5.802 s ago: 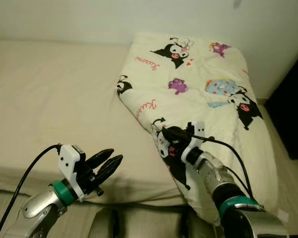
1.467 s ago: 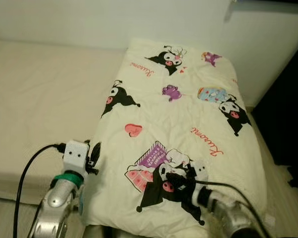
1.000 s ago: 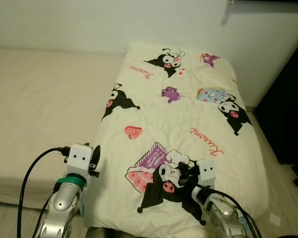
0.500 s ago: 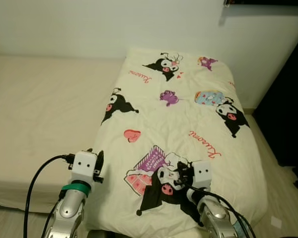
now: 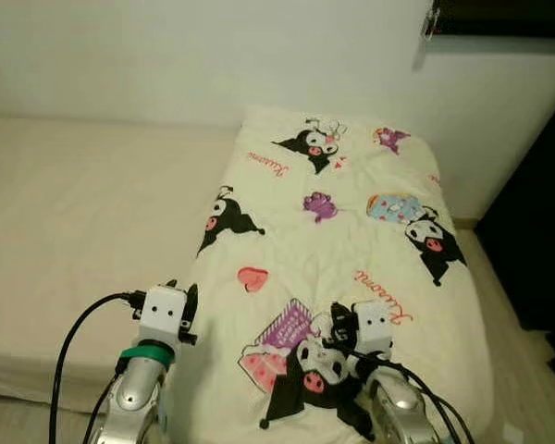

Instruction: Clean up the room

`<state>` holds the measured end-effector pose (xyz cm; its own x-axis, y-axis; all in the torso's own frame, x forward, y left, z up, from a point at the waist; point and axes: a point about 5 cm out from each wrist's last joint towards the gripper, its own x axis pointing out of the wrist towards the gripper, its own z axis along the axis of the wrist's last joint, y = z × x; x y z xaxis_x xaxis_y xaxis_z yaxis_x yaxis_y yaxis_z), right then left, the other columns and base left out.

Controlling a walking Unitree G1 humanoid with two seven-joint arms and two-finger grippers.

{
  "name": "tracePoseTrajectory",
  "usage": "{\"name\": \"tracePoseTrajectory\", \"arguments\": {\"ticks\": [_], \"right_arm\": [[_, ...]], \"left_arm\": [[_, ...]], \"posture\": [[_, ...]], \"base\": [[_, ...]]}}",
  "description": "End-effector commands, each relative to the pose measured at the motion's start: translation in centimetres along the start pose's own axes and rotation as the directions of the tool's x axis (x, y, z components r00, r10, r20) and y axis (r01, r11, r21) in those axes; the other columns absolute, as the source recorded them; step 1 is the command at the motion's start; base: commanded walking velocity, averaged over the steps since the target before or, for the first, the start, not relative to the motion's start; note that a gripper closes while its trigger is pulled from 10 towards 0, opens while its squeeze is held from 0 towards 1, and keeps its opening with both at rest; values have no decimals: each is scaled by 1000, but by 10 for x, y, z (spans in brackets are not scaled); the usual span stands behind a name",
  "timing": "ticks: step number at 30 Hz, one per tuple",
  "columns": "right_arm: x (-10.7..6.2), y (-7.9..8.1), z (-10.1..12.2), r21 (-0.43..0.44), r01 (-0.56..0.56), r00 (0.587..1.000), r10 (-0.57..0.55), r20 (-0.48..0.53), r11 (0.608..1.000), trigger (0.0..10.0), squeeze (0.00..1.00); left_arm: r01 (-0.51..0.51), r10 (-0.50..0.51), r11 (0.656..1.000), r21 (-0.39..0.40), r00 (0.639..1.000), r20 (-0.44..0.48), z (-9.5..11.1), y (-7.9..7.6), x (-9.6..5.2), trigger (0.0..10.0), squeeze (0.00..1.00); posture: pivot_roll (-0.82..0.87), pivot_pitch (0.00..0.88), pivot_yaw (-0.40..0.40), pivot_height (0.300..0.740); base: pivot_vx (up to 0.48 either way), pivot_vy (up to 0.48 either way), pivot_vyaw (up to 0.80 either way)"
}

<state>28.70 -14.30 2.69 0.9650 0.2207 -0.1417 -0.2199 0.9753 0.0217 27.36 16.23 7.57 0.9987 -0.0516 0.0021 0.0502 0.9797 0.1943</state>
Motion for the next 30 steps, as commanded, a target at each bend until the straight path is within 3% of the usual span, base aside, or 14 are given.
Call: {"name": "tracePoseTrajectory", "arguments": {"ticks": [1, 6, 10, 17, 30], "right_arm": [[-4, 2, -7, 4, 5, 1000, -5, -18, 1000, 10000, 0], [-4, 2, -8, 3, 9, 1000, -9, -20, 1000, 10000, 0], [-6, 0, -11, 0, 20, 999, -20, -29, 1000, 10000, 0], [-7, -2, -12, 4, 32, 999, -32, -34, 999, 10000, 0], [-6, -1, -25, 41, 32, 989, -25, -145, 999, 10000, 0]], "left_arm": [[4, -4, 1000, 7, 1000, -27, -7, 0, -4, 10000, 0], [7, -7, 1000, 6, 1000, -29, -8, 0, -4, 10000, 0], [-41, 39, 997, -67, 999, -36, -5, 4, 3, 10000, 0], [-39, 37, 997, -62, 999, -37, -5, 6, 7, 10000, 0], [-35, 31, 998, -57, 997, -64, -9, 4, 11, 10000, 0]], "posture": [[31, 0, 67, 726], [28, 0, 71, 740], [27, 0, 72, 740], [23, 0, 76, 740], [38, 0, 72, 740]], "base": [[0, 0, 0], [0, 0, 0], [0, 0, 0], [0, 0, 0], [0, 0, 0]]}}
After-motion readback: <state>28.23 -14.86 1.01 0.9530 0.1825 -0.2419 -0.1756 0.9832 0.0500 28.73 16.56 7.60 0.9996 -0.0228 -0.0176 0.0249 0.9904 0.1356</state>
